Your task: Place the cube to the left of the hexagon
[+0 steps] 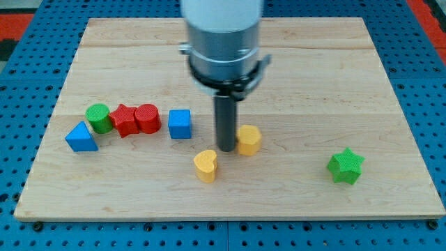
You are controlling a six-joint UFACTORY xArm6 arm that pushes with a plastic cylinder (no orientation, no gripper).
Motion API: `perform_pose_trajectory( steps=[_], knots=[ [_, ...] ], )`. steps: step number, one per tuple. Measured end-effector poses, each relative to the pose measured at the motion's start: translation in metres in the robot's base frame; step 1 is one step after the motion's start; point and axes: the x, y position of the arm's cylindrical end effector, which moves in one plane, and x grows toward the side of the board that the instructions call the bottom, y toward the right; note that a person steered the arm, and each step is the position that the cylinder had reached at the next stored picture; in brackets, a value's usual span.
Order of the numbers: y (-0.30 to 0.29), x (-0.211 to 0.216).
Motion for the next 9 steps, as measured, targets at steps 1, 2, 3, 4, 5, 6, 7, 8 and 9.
perform_pose_trajectory(
  steps=[1,2,3,4,5,6,7,8,9],
  knots=[
    [0.027,-0.002],
    [0.053,-0.016],
    [0.112,-0.007],
    [0.122,-0.008],
    [0.067,-0.020],
    [0.040,-0.022],
    [0.019,-0.045],
    [-0.006,-0.077],
    [-0.098,-0.107]
  ],
)
